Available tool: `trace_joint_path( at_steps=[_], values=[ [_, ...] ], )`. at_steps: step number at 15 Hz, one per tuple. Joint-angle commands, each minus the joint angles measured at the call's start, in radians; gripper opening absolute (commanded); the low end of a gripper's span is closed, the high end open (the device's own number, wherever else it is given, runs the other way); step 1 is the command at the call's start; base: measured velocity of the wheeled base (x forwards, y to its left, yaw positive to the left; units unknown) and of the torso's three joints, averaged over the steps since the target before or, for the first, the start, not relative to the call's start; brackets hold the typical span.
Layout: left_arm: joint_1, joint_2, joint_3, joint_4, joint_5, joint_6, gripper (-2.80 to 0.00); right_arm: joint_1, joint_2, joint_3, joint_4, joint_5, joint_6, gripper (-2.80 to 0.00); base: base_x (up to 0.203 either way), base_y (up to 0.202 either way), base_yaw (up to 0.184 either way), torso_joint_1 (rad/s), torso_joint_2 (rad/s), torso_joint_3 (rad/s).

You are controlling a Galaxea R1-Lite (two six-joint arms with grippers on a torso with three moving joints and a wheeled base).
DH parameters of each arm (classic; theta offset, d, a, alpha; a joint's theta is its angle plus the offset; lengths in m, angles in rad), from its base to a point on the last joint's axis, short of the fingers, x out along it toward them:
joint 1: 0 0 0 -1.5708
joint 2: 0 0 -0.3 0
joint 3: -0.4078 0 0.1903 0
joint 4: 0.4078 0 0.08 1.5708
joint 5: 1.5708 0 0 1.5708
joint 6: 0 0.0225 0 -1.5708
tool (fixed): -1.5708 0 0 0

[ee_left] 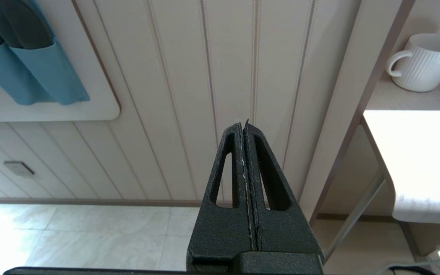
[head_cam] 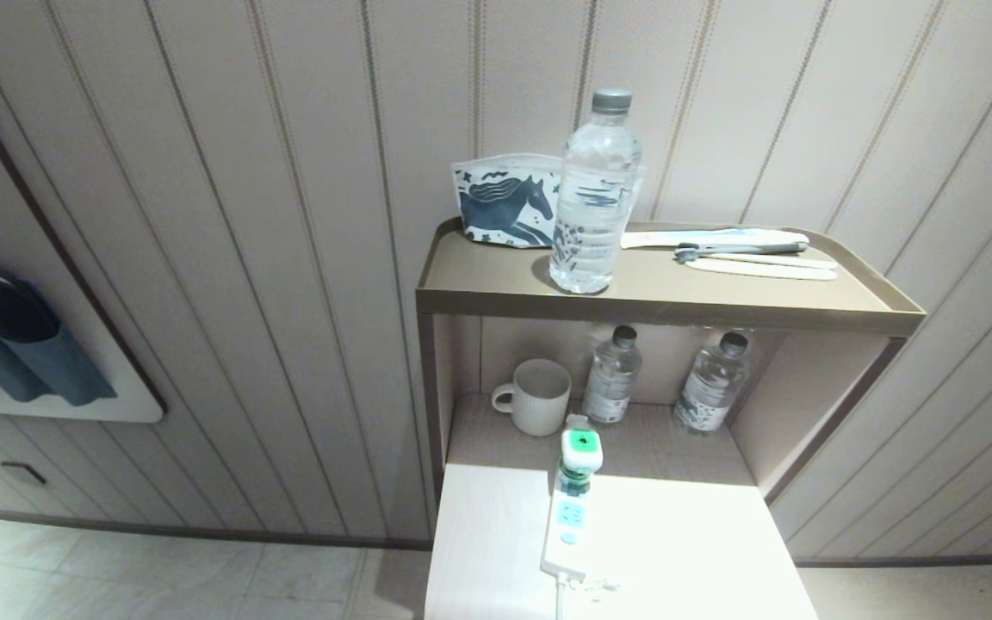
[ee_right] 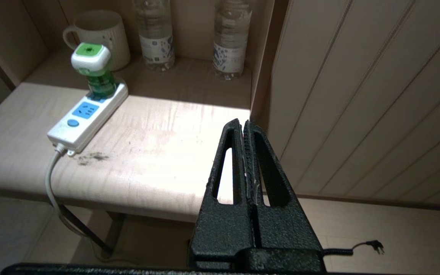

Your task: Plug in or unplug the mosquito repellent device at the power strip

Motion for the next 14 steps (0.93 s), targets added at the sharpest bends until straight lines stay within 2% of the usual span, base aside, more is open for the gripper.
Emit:
trace_joint_path(
  at_steps=[1,14],
  values=[
    [0.001,0.001,0.000,0.000,0.000,0.000,-2.80,0.013,-0.078,0.003,0.023,0.001,0.016,-2.80,0.000,0.000,0.000,0.000,0.00,0.000],
    [0.000,0.001,0.000,0.000,0.000,0.000,-2.80,0.014,-0.077,0.003,0.024,-0.005,0.033,-2.80,0.000,0.000,0.000,0.000,0.00,0.000]
  ],
)
